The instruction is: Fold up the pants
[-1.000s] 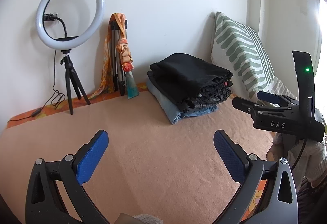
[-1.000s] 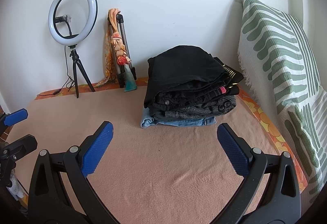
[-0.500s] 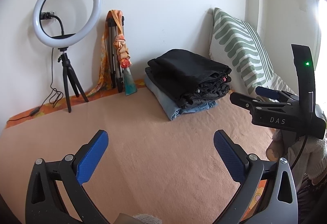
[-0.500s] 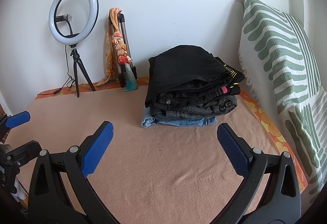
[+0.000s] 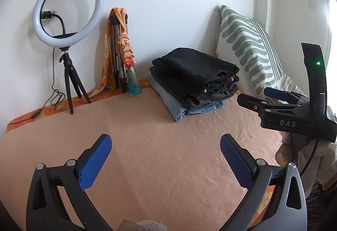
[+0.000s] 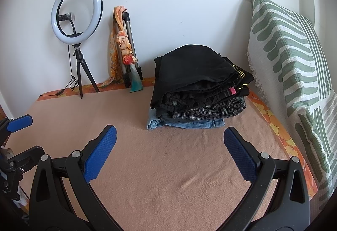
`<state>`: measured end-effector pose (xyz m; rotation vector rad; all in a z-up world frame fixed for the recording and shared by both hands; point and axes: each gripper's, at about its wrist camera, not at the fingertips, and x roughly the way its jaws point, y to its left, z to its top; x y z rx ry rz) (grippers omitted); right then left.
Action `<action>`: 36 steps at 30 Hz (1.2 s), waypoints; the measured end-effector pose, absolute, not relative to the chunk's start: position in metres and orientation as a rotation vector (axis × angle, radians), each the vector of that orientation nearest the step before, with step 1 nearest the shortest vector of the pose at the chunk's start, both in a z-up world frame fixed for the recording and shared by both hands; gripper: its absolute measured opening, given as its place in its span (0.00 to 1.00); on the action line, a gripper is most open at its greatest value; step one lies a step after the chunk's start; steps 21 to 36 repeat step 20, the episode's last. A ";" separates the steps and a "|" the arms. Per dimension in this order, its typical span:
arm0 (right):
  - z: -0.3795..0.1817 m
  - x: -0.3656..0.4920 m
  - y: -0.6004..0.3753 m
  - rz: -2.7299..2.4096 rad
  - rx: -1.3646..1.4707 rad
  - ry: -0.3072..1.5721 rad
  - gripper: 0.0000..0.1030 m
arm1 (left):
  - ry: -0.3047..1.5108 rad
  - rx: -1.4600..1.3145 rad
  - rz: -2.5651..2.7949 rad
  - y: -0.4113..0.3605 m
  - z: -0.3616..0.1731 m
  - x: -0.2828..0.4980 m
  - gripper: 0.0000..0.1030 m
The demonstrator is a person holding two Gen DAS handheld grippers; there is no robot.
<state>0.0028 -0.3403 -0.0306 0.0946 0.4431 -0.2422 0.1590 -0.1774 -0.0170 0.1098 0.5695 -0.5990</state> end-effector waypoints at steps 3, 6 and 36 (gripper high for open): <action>-0.032 0.002 -0.340 -0.240 0.094 0.446 1.00 | 0.571 0.110 -0.599 -0.177 -0.017 0.159 1.00; -0.032 0.001 -0.339 -0.239 0.092 0.447 1.00 | 0.570 0.108 -0.594 -0.177 -0.017 0.159 1.00; -0.033 0.003 -0.338 -0.234 0.091 0.451 1.00 | 0.583 0.092 -0.592 -0.174 -0.019 0.159 0.99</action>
